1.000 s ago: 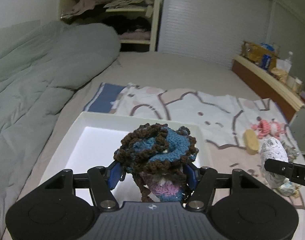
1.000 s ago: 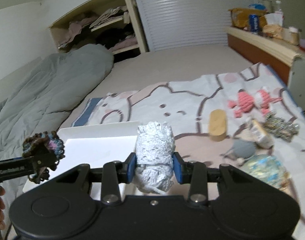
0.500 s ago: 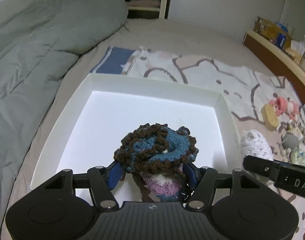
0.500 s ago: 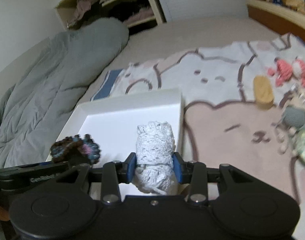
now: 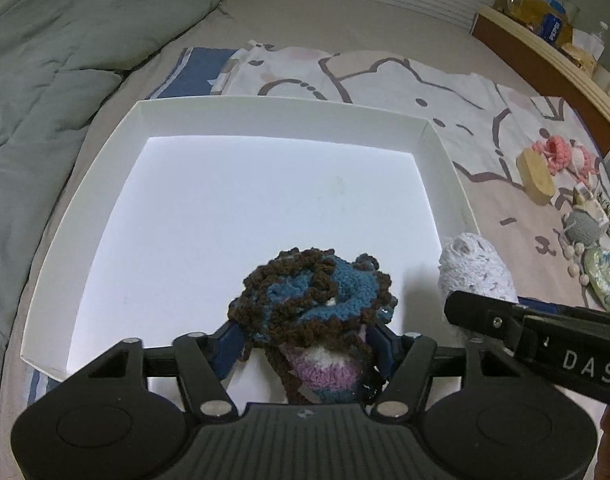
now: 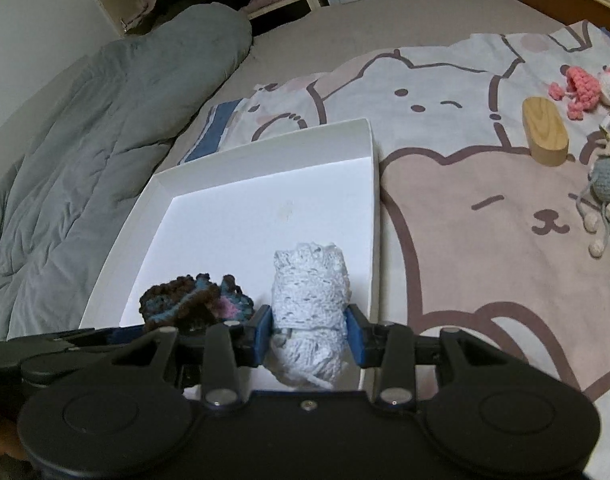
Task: Organize objects
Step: 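Carry both toys into the white box and open both tools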
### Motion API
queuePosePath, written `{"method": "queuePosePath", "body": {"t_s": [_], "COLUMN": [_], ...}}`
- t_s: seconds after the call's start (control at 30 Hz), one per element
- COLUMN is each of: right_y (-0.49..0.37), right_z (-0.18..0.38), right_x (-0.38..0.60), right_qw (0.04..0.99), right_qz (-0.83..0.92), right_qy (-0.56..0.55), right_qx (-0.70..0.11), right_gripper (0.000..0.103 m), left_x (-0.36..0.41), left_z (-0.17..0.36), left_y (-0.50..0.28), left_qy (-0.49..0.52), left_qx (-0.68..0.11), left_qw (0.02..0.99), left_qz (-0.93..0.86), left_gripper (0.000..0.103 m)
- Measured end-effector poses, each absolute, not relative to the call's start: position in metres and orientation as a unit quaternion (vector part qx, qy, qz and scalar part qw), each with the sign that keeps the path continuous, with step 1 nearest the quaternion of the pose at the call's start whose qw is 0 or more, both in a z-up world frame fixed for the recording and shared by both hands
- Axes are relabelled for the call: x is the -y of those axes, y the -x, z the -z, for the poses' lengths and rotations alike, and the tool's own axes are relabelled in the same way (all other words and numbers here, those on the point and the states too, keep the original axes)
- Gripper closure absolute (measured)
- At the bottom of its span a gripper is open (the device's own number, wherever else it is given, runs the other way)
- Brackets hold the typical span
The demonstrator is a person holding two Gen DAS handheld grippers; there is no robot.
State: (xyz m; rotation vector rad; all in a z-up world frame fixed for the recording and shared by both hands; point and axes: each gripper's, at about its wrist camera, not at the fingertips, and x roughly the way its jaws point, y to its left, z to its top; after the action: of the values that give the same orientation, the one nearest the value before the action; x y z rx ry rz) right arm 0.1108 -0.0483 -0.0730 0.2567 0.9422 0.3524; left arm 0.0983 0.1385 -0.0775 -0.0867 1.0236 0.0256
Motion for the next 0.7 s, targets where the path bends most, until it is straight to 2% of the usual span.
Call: {"method": "queuePosePath", "body": {"t_s": [0.1, 0.17, 0.27, 0.57, 0.63, 0.7], "right_y": [-0.109, -0.109, -0.106, -0.104, -0.104, -0.103], "right_z": [0.072, 0.070, 0.065, 0.064, 0.063, 0.062], "right_x": [0.050, 0.050, 0.050, 0.059, 0.060, 0.062], "right_qw": [0.869, 0.867, 0.873, 0.875, 0.879, 0.882], "right_qz": [-0.164, -0.165, -0.159, -0.154, -0.153, -0.152], "right_qy": [-0.123, -0.125, -0.116, -0.116, -0.113, -0.108], "right_qx": [-0.451, -0.453, -0.447, -0.444, -0.438, -0.433], "right_gripper": [0.056, 0.051, 0.044, 0.040, 0.031, 0.027], "left_x": [-0.138, -0.136, -0.137, -0.141, -0.142, -0.143], "left_z": [0.079, 0.080, 0.079, 0.068, 0.066, 0.064], "left_y": [-0.098, -0.097, -0.096, -0.091, -0.089, -0.089], "left_qy": [0.038, 0.034, 0.034, 0.053, 0.053, 0.051], "left_qx": [-0.495, -0.498, -0.498, -0.484, -0.480, -0.477], "left_qw": [0.868, 0.866, 0.866, 0.873, 0.874, 0.876], "left_qz": [-0.019, -0.021, -0.028, -0.041, -0.046, -0.050], "left_gripper": [0.032, 0.023, 0.017, 0.003, 0.001, 0.000]}}
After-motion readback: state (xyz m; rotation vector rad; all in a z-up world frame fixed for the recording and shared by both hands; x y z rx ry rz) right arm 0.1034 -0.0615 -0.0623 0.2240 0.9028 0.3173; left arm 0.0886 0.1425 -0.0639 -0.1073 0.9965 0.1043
